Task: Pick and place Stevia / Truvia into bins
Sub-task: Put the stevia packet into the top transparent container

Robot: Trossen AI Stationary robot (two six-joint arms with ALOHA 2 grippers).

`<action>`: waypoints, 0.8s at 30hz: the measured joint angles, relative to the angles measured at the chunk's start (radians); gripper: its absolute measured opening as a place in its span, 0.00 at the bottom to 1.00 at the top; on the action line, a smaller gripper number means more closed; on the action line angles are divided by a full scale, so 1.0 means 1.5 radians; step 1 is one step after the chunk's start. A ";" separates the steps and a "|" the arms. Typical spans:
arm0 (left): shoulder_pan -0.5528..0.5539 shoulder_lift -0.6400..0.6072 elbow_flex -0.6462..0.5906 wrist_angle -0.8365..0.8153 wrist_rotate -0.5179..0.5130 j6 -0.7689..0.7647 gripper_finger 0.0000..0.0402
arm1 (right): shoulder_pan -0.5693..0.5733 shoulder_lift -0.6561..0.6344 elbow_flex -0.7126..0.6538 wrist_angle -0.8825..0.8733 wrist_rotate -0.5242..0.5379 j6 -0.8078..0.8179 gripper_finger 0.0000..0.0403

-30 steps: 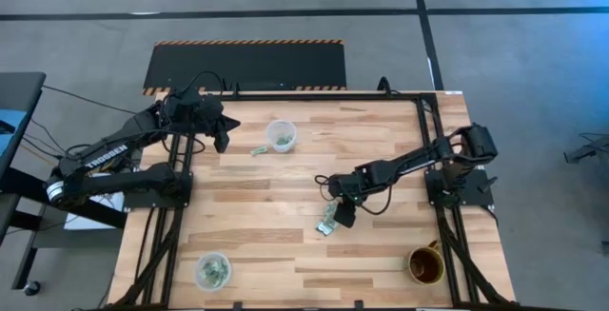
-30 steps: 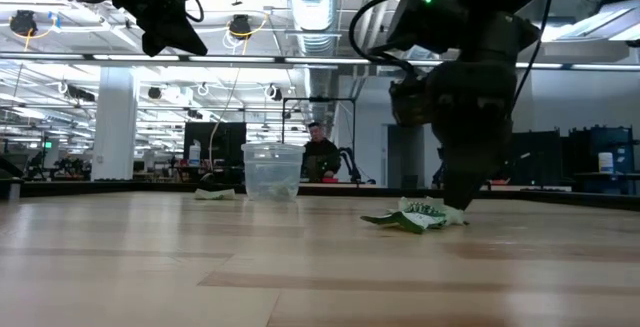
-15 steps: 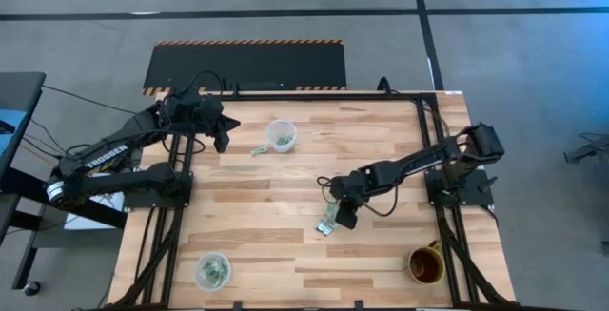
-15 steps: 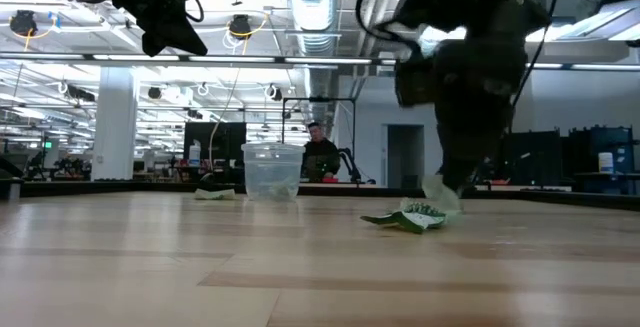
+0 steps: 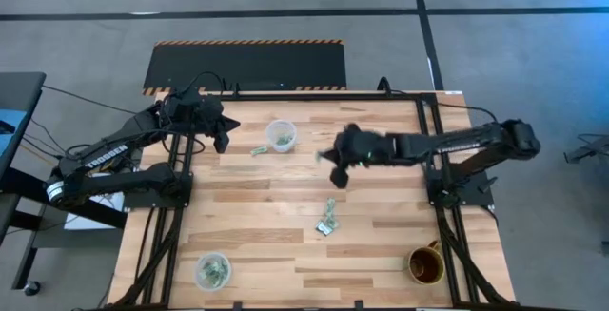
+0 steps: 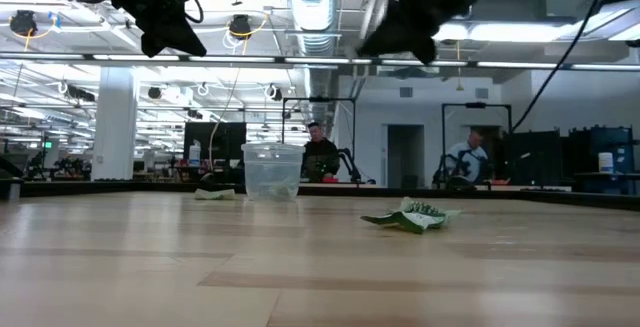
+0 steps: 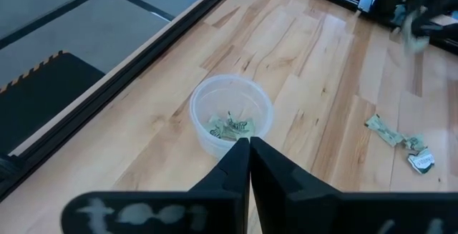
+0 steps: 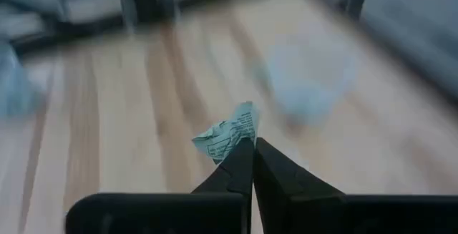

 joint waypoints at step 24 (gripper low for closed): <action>0.000 0.000 0.000 -0.002 0.000 0.000 0.00 | -0.230 0.390 0.357 -0.016 -0.226 -0.144 0.00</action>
